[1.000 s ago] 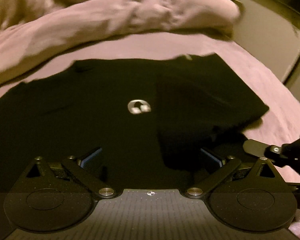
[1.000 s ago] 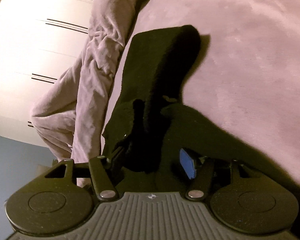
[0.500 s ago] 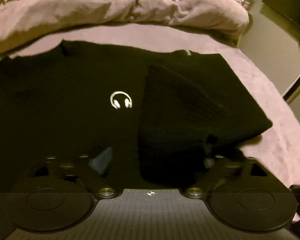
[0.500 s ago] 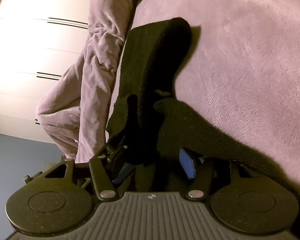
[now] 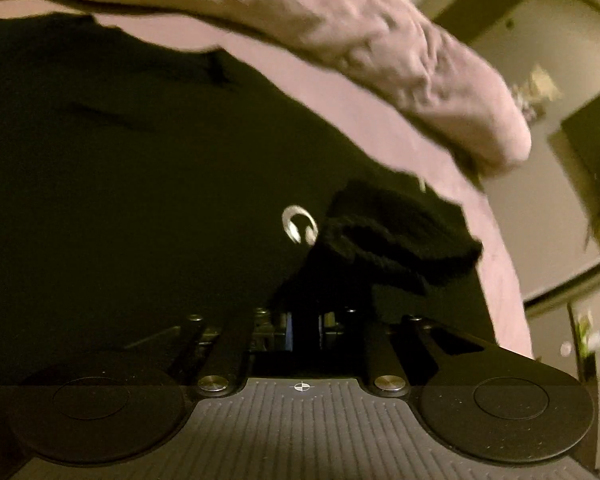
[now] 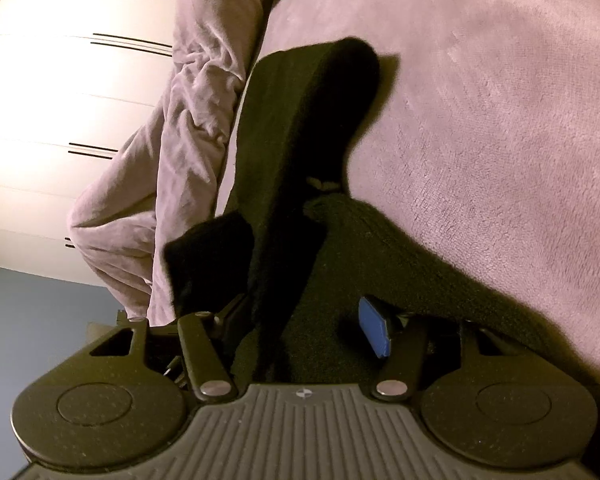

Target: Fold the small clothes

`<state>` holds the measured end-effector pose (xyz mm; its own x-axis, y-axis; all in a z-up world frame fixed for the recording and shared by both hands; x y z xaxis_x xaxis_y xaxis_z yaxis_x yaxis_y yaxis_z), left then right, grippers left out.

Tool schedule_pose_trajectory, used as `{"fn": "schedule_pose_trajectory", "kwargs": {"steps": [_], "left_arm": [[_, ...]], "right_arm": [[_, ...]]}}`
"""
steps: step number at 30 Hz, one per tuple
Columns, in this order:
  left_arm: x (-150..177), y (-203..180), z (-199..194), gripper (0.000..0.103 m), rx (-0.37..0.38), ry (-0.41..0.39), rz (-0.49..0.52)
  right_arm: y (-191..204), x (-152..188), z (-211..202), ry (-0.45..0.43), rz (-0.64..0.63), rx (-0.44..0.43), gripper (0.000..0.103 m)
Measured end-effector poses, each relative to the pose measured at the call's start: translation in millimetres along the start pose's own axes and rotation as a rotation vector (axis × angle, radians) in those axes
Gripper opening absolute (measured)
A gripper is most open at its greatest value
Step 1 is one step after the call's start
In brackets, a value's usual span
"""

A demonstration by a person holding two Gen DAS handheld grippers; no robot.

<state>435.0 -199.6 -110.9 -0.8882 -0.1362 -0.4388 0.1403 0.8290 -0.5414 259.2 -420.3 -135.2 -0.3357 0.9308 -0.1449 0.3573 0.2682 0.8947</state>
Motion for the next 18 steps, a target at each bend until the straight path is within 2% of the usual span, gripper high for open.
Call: {"fn": "schedule_pose_trajectory", "kwargs": {"steps": [5, 7, 9, 11, 13, 15, 17, 18], "left_arm": [[-3.8, 32.6, -27.1, 0.012, -0.058, -0.079, -0.040], [-5.8, 47.9, -31.0, 0.017, -0.107, -0.087, -0.071], [-8.4, 62.9, -31.7, 0.031, -0.125, -0.087, -0.131], [-12.1, 71.8, -32.1, 0.042, -0.093, -0.089, -0.176], [-17.0, 71.9, -28.8, 0.066, -0.083, -0.103, -0.175], [-21.5, 70.0, -22.4, 0.075, -0.073, -0.107, -0.165], [-24.3, 69.4, -14.5, 0.071, -0.074, -0.102, -0.167], [-27.0, 68.9, -13.2, 0.053, -0.079, -0.107, -0.169]], "right_arm": [[0.4, -0.6, 0.4, 0.003, 0.000, 0.002, 0.060], [0.5, -0.6, 0.9, 0.005, -0.002, 0.002, 0.060], [1.0, -1.0, 1.8, 0.008, -0.005, 0.004, 0.060], [1.0, -1.3, 2.8, 0.009, -0.009, 0.005, 0.060], [0.8, -1.1, 3.7, 0.010, -0.015, 0.007, 0.060], [1.1, -1.1, 4.3, 0.013, -0.020, 0.010, 0.060], [1.1, -2.3, 4.6, 0.018, -0.018, 0.011, 0.061], [1.1, -2.6, 4.6, 0.020, -0.014, 0.012, 0.061]]}}
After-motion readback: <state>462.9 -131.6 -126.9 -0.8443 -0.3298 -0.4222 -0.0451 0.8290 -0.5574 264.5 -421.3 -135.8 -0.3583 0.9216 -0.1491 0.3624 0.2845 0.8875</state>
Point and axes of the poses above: each gripper's, at about its wrist camera, not at the fingertips, and z roughly the way its jaws point, y to its left, x to its underside, the point moved 5 cm from there along z, roughly the way its jaws point, and after that the axes turned 2 degrees about -x, right-handed, at the moved point
